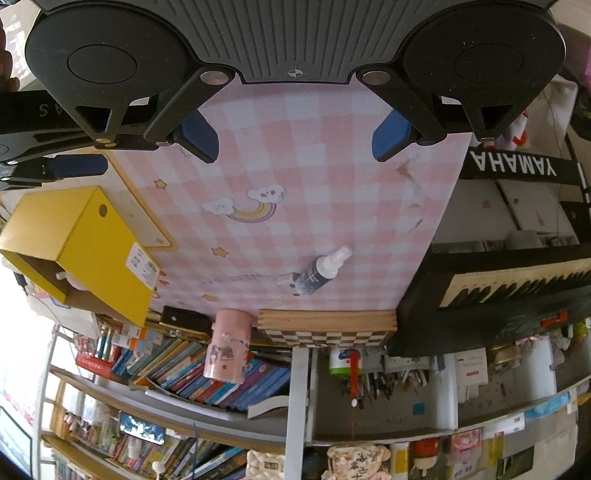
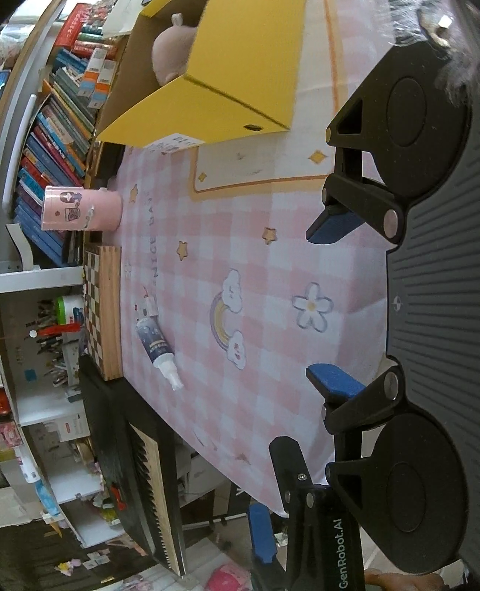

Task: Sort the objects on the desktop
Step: 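Lift both open tools out of the box and move toward the spray bottle, then grasp the white-and-navy spray bottle with the left tool, then grasp the small white-red box with the right tool, then carry the spray bottle and small box in both tools to the yellow box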

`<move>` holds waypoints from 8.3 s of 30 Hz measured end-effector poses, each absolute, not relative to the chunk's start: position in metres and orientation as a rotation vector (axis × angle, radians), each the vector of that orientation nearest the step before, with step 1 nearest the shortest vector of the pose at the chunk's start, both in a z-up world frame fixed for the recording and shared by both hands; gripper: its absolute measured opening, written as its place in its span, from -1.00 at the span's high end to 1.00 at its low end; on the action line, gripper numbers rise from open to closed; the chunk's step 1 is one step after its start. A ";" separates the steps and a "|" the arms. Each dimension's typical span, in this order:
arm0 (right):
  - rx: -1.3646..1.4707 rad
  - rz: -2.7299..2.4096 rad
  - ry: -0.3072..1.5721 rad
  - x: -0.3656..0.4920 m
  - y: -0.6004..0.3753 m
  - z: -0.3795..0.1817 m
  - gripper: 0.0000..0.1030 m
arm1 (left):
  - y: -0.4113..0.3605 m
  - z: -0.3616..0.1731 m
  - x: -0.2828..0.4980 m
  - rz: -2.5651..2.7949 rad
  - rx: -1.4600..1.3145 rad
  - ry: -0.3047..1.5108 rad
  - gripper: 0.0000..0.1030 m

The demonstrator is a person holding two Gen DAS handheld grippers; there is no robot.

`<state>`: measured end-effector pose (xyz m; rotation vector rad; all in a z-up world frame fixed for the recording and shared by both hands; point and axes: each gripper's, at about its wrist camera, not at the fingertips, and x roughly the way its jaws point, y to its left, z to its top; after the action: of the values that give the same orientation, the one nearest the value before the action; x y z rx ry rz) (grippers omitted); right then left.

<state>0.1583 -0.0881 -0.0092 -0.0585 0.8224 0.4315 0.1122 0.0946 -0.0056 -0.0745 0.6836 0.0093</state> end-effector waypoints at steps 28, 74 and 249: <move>-0.060 0.548 0.830 0.292 -0.075 -0.010 -0.36 | 0.102 -0.003 0.210 0.151 -0.111 0.701 -0.79; -0.077 0.593 0.852 0.437 -0.023 -0.031 -0.24 | 0.104 -0.059 0.366 0.130 -0.030 0.773 0.40; 0.166 0.110 0.838 0.100 -0.306 0.006 0.46 | -0.134 0.017 0.133 -0.614 0.094 0.751 0.41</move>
<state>0.1002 -0.3056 0.0058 0.1657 0.8376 0.1101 0.1331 -0.1335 0.0170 0.0939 0.7512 -0.6135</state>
